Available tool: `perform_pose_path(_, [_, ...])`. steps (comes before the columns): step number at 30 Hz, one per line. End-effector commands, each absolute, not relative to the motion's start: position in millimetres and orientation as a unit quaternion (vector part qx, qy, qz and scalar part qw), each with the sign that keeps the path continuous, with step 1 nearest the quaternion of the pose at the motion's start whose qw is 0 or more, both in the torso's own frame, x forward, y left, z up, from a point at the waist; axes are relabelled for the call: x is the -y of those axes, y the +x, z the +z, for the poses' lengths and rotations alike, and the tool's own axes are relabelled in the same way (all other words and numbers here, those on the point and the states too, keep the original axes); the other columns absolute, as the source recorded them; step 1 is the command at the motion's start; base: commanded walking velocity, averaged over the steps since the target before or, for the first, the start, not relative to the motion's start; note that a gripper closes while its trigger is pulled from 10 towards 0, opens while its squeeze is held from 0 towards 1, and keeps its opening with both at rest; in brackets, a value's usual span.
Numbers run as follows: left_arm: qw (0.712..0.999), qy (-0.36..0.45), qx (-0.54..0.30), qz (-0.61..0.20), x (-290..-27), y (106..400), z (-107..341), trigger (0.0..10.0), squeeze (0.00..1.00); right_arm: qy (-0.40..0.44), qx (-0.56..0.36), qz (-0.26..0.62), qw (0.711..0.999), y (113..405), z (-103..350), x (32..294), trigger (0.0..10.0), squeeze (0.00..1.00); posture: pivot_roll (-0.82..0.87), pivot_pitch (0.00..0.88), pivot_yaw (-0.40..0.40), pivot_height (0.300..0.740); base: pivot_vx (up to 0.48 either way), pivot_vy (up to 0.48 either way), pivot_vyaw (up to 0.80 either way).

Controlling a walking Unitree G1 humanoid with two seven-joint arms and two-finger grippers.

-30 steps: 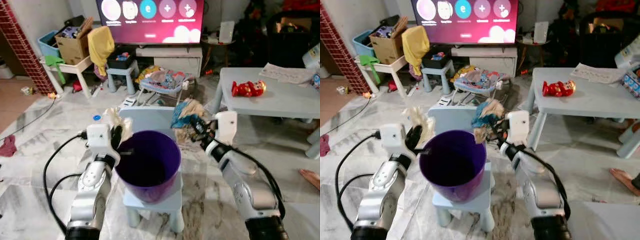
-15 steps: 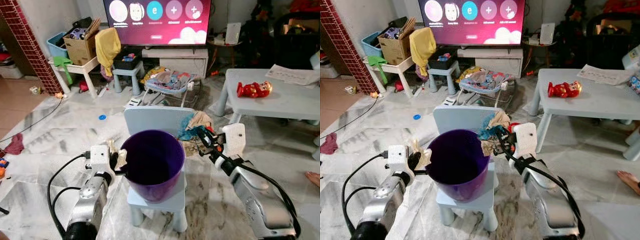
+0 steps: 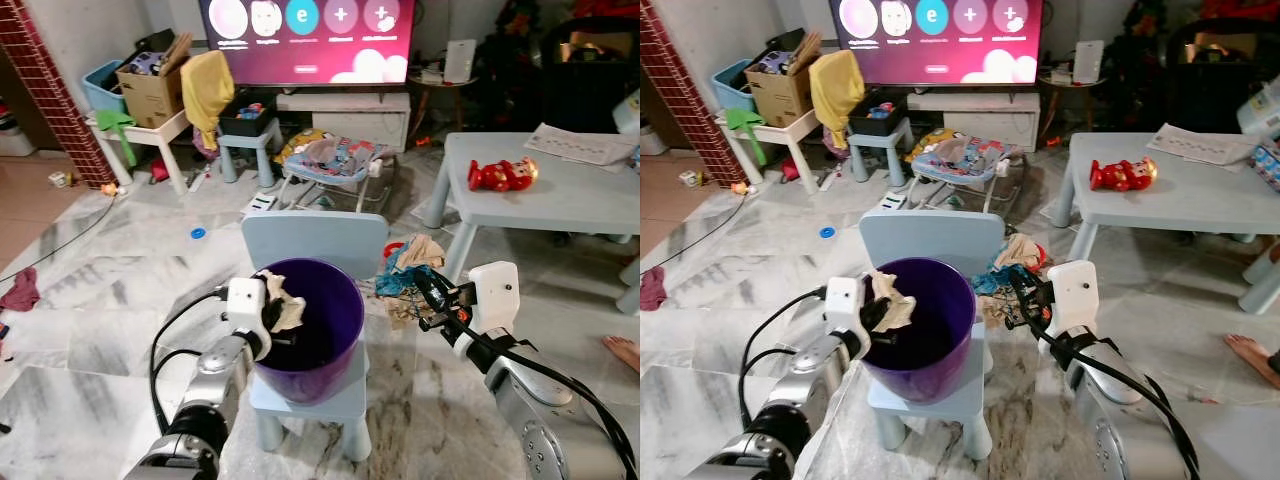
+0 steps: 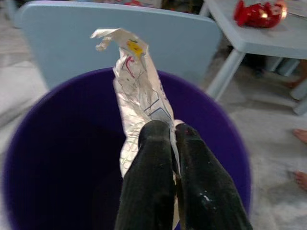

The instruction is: Picking trash to rubbish bin

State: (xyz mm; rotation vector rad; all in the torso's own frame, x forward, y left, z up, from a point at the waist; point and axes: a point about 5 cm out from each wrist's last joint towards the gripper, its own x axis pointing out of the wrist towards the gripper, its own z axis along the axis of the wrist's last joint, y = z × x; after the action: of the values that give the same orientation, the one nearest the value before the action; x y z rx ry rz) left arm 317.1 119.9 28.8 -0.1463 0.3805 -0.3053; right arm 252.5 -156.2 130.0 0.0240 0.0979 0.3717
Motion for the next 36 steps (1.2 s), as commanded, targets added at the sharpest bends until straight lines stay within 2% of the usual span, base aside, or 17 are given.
perform_pose_path(1, [0.968, -0.065, -0.189, -0.153, -121.2, 319.1, 29.2, 10.0, 1.0, 0.009, -0.039, 0.182, 0.982, 251.8, 137.8, 157.1, 0.0, 0.0, -0.19, 0.019, 0.029, 0.74, 0.0, 0.0, 0.0])
perform_pose_path(11, [0.969, -0.076, -0.197, -0.127, -130.3, 317.9, 24.4, 10.0, 1.0, 0.005, -0.041, 0.183, 0.982, 252.9, 140.2, 157.8, 0.0, 0.0, -0.19, 0.016, 0.027, 0.74, 0.0, 0.0, 0.0])
perform_pose_path(17, [0.972, -0.063, -0.206, -0.094, -144.1, 313.7, 18.1, 10.0, 1.0, 0.008, -0.04, 0.182, 0.982, 257.8, 140.1, 155.2, 0.0, 0.0, -0.17, 0.003, 0.033, 0.74, 0.0, 0.0, 0.0])
perform_pose_path(24, [0.992, -0.03, -0.115, -0.041, -170.0, 312.1, 36.7, 10.0, 1.0, 0.021, -0.033, 0.185, 0.982, 268.6, 137.1, 148.3, 0.0, 0.0, -0.09, 0.0, 0.04, 0.74, 0.0, 0.0, 0.0])
perform_pose_path(28, [0.997, -0.01, -0.049, -0.051, -175.2, 278.3, 54.4, 10.0, 1.0, 0.044, -0.029, 0.19, 0.98, 288.4, 132.4, 133.9, 0.0, 0.0, 0.01, 0.0, 0.036, 0.74, 0.0, 0.0, 0.0])
perform_pose_path(36, [0.998, 0.02, -0.03, -0.048, -180.5, 240.3, 66.0, 10.0, 1.0, 0.061, -0.031, 0.203, 0.977, 309.2, 127.2, 118.2, 0.0, 0.0, 0.09, 0.0, 0.023, 0.74, 0.0, 0.0, 0.0])
